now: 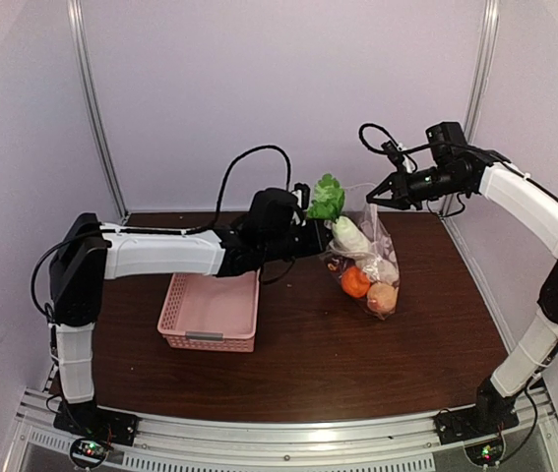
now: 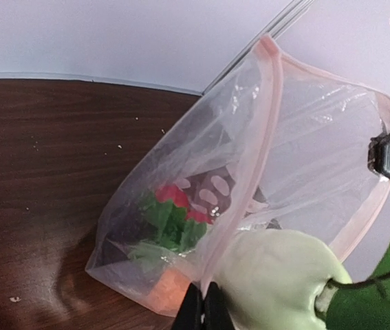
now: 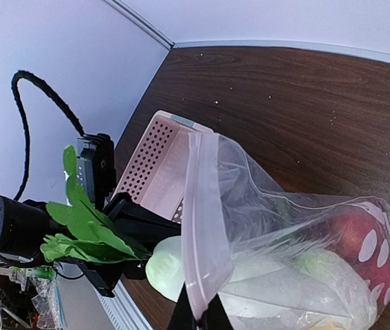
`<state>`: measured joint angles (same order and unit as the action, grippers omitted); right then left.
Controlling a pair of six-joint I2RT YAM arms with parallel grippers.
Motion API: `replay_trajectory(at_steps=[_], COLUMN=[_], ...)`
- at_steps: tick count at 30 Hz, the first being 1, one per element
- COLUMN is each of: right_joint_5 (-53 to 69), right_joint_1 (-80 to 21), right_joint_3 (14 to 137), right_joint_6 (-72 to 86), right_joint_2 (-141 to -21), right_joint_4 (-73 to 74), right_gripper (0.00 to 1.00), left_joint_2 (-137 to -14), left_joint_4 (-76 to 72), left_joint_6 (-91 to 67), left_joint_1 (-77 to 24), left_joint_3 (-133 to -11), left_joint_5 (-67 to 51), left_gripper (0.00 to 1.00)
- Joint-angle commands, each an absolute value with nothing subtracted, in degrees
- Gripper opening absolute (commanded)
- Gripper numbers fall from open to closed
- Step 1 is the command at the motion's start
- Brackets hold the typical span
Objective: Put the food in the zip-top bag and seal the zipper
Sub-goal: Adjust the zipper food storage bag at the center of the board.
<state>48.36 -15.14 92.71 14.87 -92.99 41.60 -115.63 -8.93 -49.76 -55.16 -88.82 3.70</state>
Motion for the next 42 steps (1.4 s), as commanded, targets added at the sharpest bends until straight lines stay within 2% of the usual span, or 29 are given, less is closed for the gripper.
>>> replay_trajectory(at_steps=[1,4,8,10,11,12,13,14,16,17,19,23,26,28,29,30,31,33,35,36,38,39,41,42], right_joint_5=[43.2,30.2,19.6,21.2,22.6,22.2,21.7,22.0,24.5,26.0,27.0,33.8,24.9,24.5,26.7,26.0,22.4,18.2,24.6,26.9,28.6,27.8,24.5,22.7], right_joint_1=[-15.4,-15.4,-15.3,-15.3,-15.2,-15.3,-15.3,-15.4,-15.4,-15.4,-15.9,-19.5,-21.6,-22.1,-22.1,-22.1,-22.3,-22.3,-22.2,-22.5,-23.8,-24.4,-24.5,-24.5], right_joint_3=[96.9,109.8,113.6,116.2,116.6,115.2,113.2,113.1,116.5,116.7,111.6,110.2,106.6,110.9,112.0,111.2,110.0,111.3,112.8,111.8,112.4,112.7,112.9,113.6], right_joint_6=[9.7,1.0,-3.5,-4.4,-4.6,-4.3,-4.0,-4.2,-5.6,-6.2,-5.6,-7.1,-6.5,-7.1,-7.1,-6.5,-5.4,-6.2,-7.5,-7.0,-6.7,-6.6,-6.2,-6.5], right_joint_2=[-92.8,-95.0,-94.9,-96.4,-96.1,-95.3,-94.8,-95.1,-96.4,-95.7,-92.7,-92.6,-91.1,-94.6,-95.7,-95.7,-95.5,-97.5,-98.5,-98.2,-98.4,-98.4,-98.6,-98.9], right_joint_4=[45.1,56.3,57.3,60.5,61.3,60.2,59.0,59.2,63.0,63.3,59.5,61.8,57.8,62.2,63.1,61.5,59.4,59.8,60.8,59.7,59.3,59.5,59.3,59.9], right_gripper=[0.00,0.00,0.00,0.00,0.00,0.00,0.00,0.00,0.00,0.00,0.00,0.00,0.00,0.00,0.00,0.00,0.00,0.00,0.00,0.00,0.00,0.00,0.00,0.00], left_joint_2=[-116.3,-110.6,-107.1,-107.5,-106.7,-106.3,-107.2,-109.6,-116.7,-117.7,-118.7,-119.5,-116.1,-117.8,-117.6,-117.5,-117.8,-116.4,-115.2,-116.9,-119.5,-119.2,-119.3,-119.5], left_joint_4=[-5.1,0.6,6.5,10.5,10.2,10.8,10.9,13.9,21.4,22.4,21.5,24.5,14.5,18.3,17.2,17.4,20.0,15.1,12.6,14.9,19.4,17.7,19.5,21.9], left_joint_6=[-49.1,-48.6,-44.2,-46.3,-41.7,-38.8,-38.7,-41.3,-47.5,-46.6,-44.1,-44.8,-39.2,-40.2,-35.6,-34.4,-38.5,-38.9,-34.4,-36.7,-44.5,-43.2,-42.6,-46.4], left_joint_1=[-53.9,-54.8,-55.3,-54.0,-55.9,-57.6,-57.1,-54.7,-50.6,-51.0,-51.9,-50.5,-54.0,-53.9,-55.7,-57.0,-56.3,-56.5,-59.0,-58.0,-54.4,-54.5,-53.7,-52.1], left_joint_3=[-94.0,-99.7,-100.5,-104.4,-105.1,-104.4,-103.0,-104.4,-111.8,-113.3,-111.9,-116.6,-111.0,-117.6,-118.4,-117.6,-118.4,-117.3,-113.4,-113.3,-117.6,-116.1,-113.4,-113.4], left_joint_5=[-2.6,-6.2,5.5,-4.4,-2.7,6.9,11.6,7.8,-10.4,-12.3,-5.9,-7.8,-1.0,-8.2,-5.9,1.6,1.3,-9.5,0.8,1.6,-12.7,-13.9,-4.5,-7.1], left_gripper=[0.00,0.00,0.00,0.00,0.00,0.00,0.00,0.00,0.00,0.00,0.00,0.00,0.00,0.00,0.00,0.00,0.00,0.00,0.01,0.00,0.00,0.00,0.00,0.00])
